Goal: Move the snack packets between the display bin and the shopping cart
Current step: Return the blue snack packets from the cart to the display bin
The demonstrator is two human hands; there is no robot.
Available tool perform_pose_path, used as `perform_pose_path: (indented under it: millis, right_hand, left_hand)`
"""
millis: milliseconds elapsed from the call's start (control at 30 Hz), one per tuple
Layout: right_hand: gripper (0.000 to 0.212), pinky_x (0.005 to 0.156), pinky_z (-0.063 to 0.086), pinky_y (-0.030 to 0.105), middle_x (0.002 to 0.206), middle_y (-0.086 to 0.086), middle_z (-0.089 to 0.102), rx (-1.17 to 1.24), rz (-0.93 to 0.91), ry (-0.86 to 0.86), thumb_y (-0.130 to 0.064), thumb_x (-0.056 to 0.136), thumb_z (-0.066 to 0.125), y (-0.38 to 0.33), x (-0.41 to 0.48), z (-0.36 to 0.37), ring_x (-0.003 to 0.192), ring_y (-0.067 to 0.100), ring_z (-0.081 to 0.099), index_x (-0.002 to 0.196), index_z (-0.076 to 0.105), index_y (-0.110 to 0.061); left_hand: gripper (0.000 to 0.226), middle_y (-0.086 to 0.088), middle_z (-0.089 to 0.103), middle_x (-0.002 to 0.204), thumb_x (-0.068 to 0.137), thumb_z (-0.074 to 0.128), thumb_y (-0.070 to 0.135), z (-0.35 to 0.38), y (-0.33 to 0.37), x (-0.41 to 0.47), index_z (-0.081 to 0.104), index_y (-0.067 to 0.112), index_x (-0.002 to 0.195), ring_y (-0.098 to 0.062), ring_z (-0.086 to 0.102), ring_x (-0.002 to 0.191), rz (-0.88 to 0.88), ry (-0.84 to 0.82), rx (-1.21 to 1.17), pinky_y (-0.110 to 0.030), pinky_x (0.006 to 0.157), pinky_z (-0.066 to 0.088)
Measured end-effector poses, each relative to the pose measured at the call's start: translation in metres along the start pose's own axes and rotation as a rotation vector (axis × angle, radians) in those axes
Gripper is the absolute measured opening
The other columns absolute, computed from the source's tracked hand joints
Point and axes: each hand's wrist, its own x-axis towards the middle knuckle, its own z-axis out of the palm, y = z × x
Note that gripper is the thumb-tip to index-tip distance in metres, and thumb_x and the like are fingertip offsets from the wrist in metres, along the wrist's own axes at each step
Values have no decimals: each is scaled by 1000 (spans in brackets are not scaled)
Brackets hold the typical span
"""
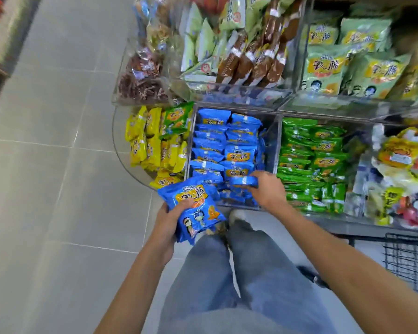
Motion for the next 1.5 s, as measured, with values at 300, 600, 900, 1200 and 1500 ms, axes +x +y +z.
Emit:
perform_pose_path:
  millis: [300,600,900,1200,1500]
  right_hand:
    - [33,63,39,31,75,0,52,398,305,158,-15,80,72,-11,15,58,78,26,57,99,45,-14]
    - [39,69,37,30,88,3,47,545,473,298,-24,76,76,-12,4,66,79,18,45,90,42,-10]
    - [38,64,53,18,94,1,63,1039,111,-355,-14,71,79,-53,-42,12,69,4,66,103,60,-17]
    - [39,73,54,30,91,2,70,1382,305,-156,6,70,68,-4,-27,-6,80,15,68,99,55,-17]
    - [42,63,51,17,94,10,63,1006,292,-139,18,77,59,-1,-9,57,76,15,61,87,48,-21]
  left_hand:
    - [63,-11,72,106,60,71,28,-7,-5,31,57,12,120,-27,70,86,-48,56,-46,-38,72,59]
    - [46,-9,71,101,67,70,21,9,-8,48,58,15,111,-23,70,80,-57,25,-57,-37,70,58]
    - [59,-9,72,88,63,66,42,28,-12,50,60,10,112,-14,69,61,-23,-61,158,-26,52,55]
    - [31,-4,74,88,70,81,26,13,-17,59,63,21,95,-30,71,81,19,178,178,-60,81,50]
    - [40,-5,73,92,74,78,24,9,-27,55,60,15,108,-25,71,76,9,226,119,-59,86,48]
